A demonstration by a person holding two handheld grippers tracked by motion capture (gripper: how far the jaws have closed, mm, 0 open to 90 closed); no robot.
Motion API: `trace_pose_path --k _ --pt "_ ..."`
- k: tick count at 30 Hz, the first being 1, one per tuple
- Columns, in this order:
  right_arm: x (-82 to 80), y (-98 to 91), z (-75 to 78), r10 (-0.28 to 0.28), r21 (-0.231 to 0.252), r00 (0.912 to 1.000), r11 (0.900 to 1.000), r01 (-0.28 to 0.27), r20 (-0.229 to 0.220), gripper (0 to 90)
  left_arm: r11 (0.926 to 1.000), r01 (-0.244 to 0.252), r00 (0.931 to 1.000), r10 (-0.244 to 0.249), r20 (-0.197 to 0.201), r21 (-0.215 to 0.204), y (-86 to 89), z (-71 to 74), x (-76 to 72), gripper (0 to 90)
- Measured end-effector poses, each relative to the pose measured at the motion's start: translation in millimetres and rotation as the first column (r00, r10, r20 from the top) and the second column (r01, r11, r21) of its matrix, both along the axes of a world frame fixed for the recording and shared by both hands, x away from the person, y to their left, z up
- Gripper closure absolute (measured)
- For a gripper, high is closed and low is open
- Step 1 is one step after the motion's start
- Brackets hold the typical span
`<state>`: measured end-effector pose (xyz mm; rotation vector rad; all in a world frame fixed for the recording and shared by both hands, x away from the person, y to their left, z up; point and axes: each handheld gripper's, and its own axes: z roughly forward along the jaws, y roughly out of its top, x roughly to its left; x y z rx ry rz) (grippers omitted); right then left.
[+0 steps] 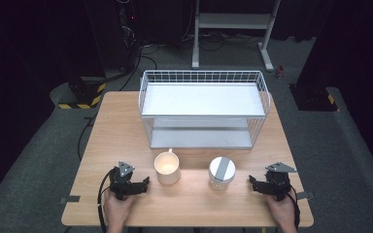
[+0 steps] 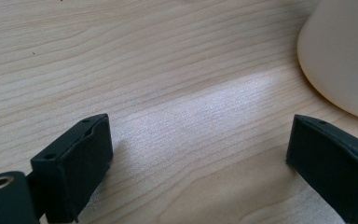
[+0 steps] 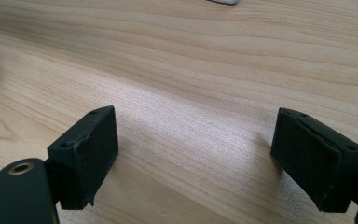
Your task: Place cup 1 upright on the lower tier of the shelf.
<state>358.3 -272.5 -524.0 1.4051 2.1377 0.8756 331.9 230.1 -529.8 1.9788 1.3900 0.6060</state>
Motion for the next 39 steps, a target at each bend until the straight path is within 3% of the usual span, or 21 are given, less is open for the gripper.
trace_pose_path --k 20,24,29,39 --pt "-1.4 1.4 0.0 -0.023 0.002 0.9997 0.9997 0.023 -0.004 13.4 0.9998 -0.017 0.9999 0.017 0.004 -0.007 1.4 0.5 -0.8 12.0" --pt "-4.0 2.0 0.2 -0.002 0.008 1.0 1.0 0.002 -0.009 13.1 0.9998 -0.017 0.9998 0.017 0.005 -0.007 1.4 0.5 -0.9 12.1" --pt "-9.1 1.5 0.7 0.033 0.05 0.9995 0.9982 -0.033 -0.001 13.2 0.9998 -0.018 0.9998 0.018 0.005 -0.007 1.5 0.6 -0.9 12.4" --pt "-21.1 4.9 1.8 0.084 0.066 0.996 0.9941 -0.086 0.03 13.4 0.9997 -0.022 0.9997 0.022 0.008 -0.011 1.3 0.4 -0.8 12.6"
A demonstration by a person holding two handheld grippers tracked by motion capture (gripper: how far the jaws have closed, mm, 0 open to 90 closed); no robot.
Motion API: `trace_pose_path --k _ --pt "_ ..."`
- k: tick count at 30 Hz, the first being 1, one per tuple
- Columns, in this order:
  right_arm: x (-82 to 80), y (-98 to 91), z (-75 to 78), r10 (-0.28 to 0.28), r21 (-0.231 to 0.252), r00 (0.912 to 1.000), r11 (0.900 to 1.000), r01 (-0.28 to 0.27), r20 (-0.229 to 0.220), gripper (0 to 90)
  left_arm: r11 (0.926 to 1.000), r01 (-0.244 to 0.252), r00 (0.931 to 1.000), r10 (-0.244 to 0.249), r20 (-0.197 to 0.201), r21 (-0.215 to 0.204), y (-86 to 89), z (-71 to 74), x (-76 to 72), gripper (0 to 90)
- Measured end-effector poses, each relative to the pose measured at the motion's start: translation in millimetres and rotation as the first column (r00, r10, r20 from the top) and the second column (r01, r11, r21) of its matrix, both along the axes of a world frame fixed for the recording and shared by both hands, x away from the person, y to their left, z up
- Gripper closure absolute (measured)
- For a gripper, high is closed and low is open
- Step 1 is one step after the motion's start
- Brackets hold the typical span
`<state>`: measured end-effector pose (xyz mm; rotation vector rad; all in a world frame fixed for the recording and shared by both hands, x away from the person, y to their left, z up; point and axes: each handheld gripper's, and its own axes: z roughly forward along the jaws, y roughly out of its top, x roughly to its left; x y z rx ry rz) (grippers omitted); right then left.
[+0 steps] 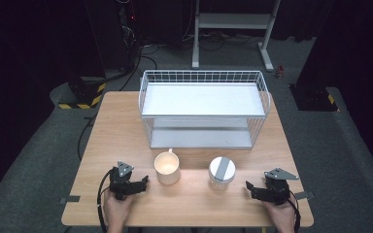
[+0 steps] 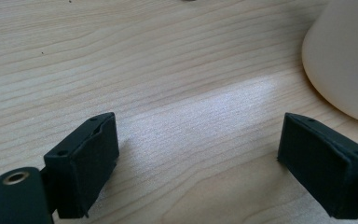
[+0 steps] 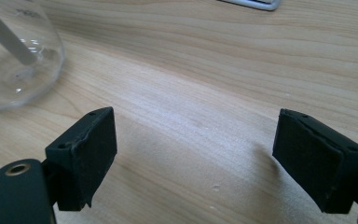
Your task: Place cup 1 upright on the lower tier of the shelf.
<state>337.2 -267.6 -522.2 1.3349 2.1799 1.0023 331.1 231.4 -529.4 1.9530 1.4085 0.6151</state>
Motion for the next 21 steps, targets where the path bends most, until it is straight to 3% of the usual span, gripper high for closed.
trace_pose_path --k 14,21 --pt "-18.9 12.9 4.6 0.08 0.025 0.9968 0.9965 -0.08 0.007 13.2 1.0 -0.004 1.0 0.004 0.001 -0.002 0.0 0.0 -0.2 13.4" --pt "-25.3 29.0 4.9 0.147 0.028 0.9889 0.9886 -0.148 0.017 13.2 1.0 -0.005 1.0 0.005 -0.001 -0.002 0.0 0.1 -0.3 13.5"
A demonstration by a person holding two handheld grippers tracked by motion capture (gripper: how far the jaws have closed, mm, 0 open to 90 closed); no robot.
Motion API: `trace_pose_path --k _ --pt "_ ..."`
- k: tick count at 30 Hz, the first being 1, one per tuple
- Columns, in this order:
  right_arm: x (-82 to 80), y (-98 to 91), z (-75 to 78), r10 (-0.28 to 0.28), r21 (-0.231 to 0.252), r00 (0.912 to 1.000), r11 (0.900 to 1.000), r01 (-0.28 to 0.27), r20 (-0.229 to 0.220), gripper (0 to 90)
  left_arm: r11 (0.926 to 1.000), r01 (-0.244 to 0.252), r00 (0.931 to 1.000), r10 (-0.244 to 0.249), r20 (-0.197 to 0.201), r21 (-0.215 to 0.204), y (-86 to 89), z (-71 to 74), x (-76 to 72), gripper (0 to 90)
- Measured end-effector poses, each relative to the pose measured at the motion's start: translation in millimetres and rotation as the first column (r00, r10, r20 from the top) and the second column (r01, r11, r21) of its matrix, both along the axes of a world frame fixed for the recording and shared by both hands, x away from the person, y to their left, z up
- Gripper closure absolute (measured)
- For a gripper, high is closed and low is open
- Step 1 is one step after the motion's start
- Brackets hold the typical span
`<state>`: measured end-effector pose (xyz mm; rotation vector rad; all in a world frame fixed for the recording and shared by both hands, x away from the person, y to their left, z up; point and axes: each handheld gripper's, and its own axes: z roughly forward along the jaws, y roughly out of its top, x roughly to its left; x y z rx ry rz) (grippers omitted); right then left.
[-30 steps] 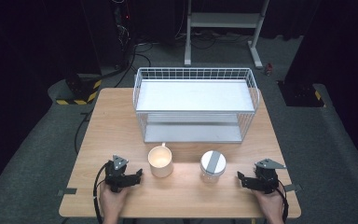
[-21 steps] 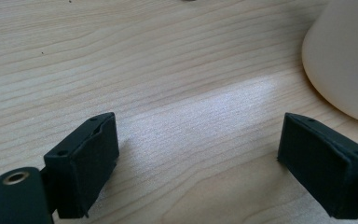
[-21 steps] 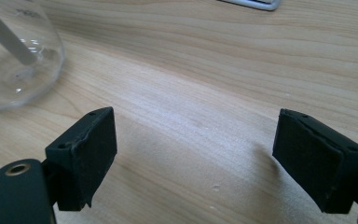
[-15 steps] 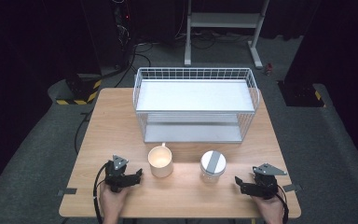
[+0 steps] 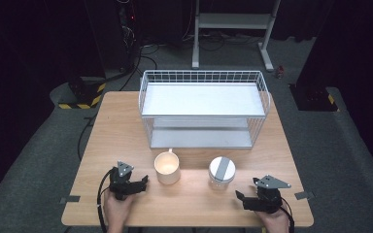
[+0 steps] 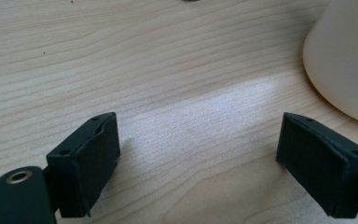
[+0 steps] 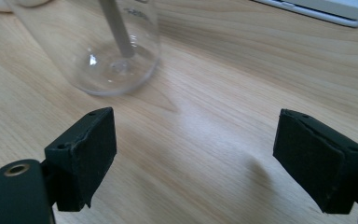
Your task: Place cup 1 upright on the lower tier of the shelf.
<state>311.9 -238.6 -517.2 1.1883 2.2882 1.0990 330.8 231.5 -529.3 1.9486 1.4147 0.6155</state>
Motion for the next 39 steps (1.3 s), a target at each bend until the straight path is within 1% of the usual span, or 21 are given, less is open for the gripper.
trace_pose_path --k 3,6,11,20,25,30,34,39 --pt "-0.6 6.3 -0.8 0.02 0.004 0.9998 0.9998 -0.02 -0.007 13.1 1.0 0.0 1.0 0.0 0.0 0.0 0.0 0.0 0.0 13.7" --pt "-0.3 13.0 0.5 0.048 0.0 0.9988 0.9988 -0.048 0.004 13.0 1.0 0.003 1.0 -0.003 -0.001 0.004 0.4 0.2 0.0 13.8" --pt "0.8 24.9 3.1 0.08 0.01 0.9968 0.9968 -0.08 0.01 12.8 1.0 0.004 1.0 -0.004 -0.001 0.006 0.6 0.2 0.0 13.8" --pt "6.3 43.6 6.4 0.123 0.009 0.992 0.9923 -0.124 0.027 12.0 1.0 -0.001 1.0 0.001 0.003 0.001 0.2 0.0 0.1 13.9" --pt "9.8 51.5 9.8 0.133 0.013 0.9905 0.991 -0.133 0.037 11.4 1.0 0.002 1.0 -0.002 0.0 0.003 0.4 0.1 0.0 14.0" --pt "14.4 58.2 12.1 0.143 0.008 0.9885 0.9896 -0.144 0.049 10.8 1.0 0.001 1.0 -0.001 0.0 0.003 0.4 0.1 0.0 14.0" --pt "17.8 62.1 14.1 0.136 0.015 0.989 0.9904 -0.137 0.058 10.8 1.0 0.002 1.0 -0.002 0.001 0.003 0.4 0.1 0.0 14.0" --pt "21.0 65.8 14.9 0.133 0.012 0.9888 0.9908 -0.134 0.067 10.9 1.0 0.001 1.0 -0.001 0.001 0.003 0.4 0.1 0.0 14.0"
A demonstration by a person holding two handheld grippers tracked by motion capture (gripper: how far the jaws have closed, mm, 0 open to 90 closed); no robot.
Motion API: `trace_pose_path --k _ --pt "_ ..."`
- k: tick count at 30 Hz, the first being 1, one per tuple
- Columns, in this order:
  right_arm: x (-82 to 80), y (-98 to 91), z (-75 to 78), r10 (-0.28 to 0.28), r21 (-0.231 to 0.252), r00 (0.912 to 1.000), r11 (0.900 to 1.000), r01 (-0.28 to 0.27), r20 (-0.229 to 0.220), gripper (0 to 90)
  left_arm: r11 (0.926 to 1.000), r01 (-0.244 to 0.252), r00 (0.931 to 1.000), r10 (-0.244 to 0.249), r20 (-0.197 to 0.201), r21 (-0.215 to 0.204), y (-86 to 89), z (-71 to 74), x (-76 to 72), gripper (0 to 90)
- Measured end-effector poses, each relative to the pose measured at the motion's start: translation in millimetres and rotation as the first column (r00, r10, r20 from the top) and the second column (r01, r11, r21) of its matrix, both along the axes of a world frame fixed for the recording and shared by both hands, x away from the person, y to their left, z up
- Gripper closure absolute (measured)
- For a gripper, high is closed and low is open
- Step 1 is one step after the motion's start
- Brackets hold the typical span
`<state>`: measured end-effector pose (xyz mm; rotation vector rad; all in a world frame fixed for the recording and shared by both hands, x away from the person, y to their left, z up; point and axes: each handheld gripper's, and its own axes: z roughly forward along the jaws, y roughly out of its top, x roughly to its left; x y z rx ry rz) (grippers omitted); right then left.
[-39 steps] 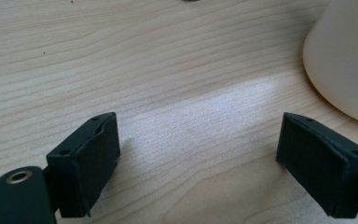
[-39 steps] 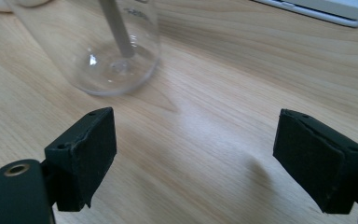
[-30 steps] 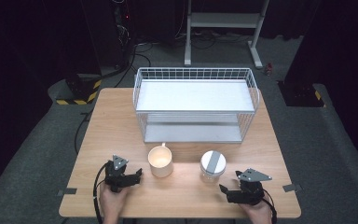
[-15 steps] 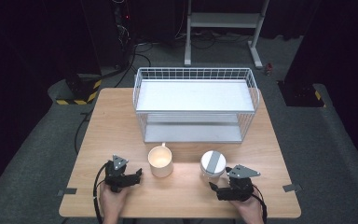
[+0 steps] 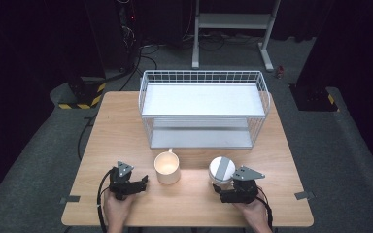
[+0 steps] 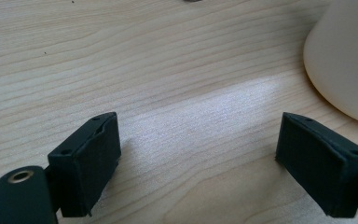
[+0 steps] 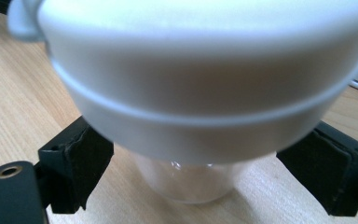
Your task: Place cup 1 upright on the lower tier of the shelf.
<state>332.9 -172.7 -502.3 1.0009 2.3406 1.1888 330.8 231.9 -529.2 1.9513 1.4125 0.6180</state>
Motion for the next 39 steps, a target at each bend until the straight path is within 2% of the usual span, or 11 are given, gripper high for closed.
trace_pose_path --k 13,25,39 --pt "3.1 7.5 -1.4 -0.004 0.017 0.9998 0.9999 0.004 0.021 18.0 1.0 -0.001 1.0 0.001 0.0 0.0 0.0 0.0 -0.1 14.1" --pt "2.1 7.1 -3.3 -0.021 0.023 0.9987 0.9995 0.02 0.047 18.7 1.0 -0.002 1.0 0.002 0.0 -0.001 0.0 0.0 -0.1 14.3" --pt "10.0 -2.3 2.3 -0.067 0.042 0.9969 0.997 0.065 0.041 18.8 1.0 -0.003 1.0 0.003 0.001 -0.002 0.0 0.0 -0.1 14.5"
